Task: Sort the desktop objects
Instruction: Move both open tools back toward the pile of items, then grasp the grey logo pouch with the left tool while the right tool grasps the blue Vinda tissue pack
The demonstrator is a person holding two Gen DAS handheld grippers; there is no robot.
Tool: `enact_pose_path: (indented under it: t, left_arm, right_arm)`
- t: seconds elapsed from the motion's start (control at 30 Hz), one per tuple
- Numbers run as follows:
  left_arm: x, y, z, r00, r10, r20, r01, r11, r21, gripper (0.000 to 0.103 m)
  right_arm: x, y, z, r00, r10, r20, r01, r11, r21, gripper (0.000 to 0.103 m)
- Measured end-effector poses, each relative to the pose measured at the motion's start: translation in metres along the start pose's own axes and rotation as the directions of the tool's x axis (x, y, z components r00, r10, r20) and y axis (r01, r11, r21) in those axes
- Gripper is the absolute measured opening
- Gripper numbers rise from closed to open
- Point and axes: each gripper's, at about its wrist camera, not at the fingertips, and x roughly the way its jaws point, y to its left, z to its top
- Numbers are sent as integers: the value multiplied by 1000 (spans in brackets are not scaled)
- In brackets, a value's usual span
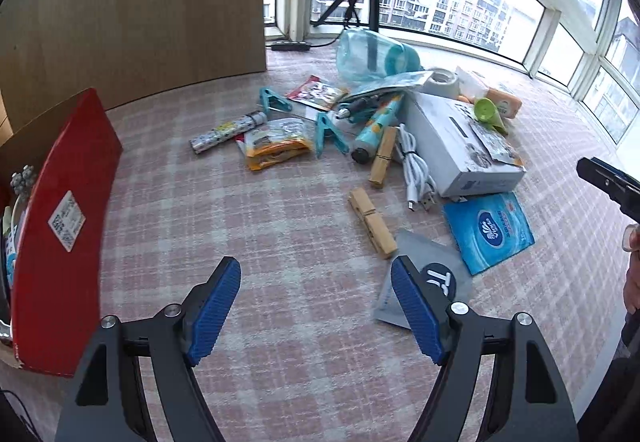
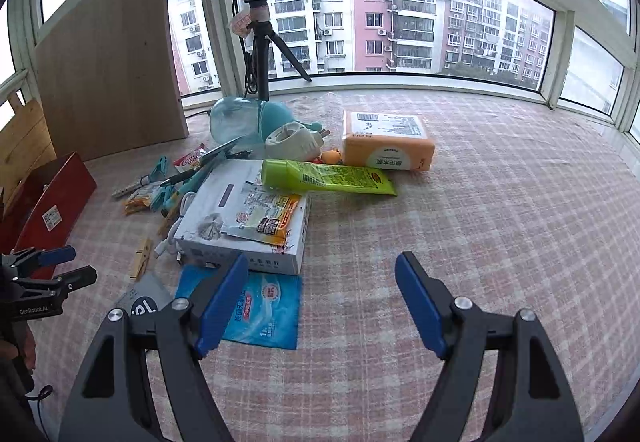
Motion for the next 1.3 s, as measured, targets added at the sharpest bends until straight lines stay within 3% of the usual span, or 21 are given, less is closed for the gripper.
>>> enact_pose_path:
  t: [0.17,0.3,0.43,0.6,1.0,1.1,1.23,1.3]
  left_arm:
    - [12,-26,-7,999,-13,-40,15,999,45,76]
    - [21,-48,-12,997,-23,-72,28,996,80,76]
    - [28,-67,-14,996,-20,-92,33,989,143,76]
    - [35,-79,-11,993,-4,-115,27,979,201,77]
    - [38,-80,-9,990,-41,-134,72,969,235,79]
    - [40,-81,-8,989,-45,-143,79,968,239,79]
    - [41,-81,-7,987,-51,-150,87,965,245,79]
    - [42,-81,-7,987,-52,-152,89,965,248,79]
  right_arm:
    - [29,5,-10,992,16,-128,-20,999,-32,75]
    - [40,7,-18,984,51,-173,-54,998,-14,75]
    - [51,13,-22,980,32,-194,-36,999,-17,75]
    - [74,15,-24,961,85,-262,-74,996,49,75]
    - [71,38,-24,958,75,-276,-75,997,13,75]
    - [69,28,-17,956,101,-275,-97,995,30,75]
    - [70,18,-6,934,186,-305,-188,982,23,75]
    - [73,14,2,935,184,-303,-182,983,33,75]
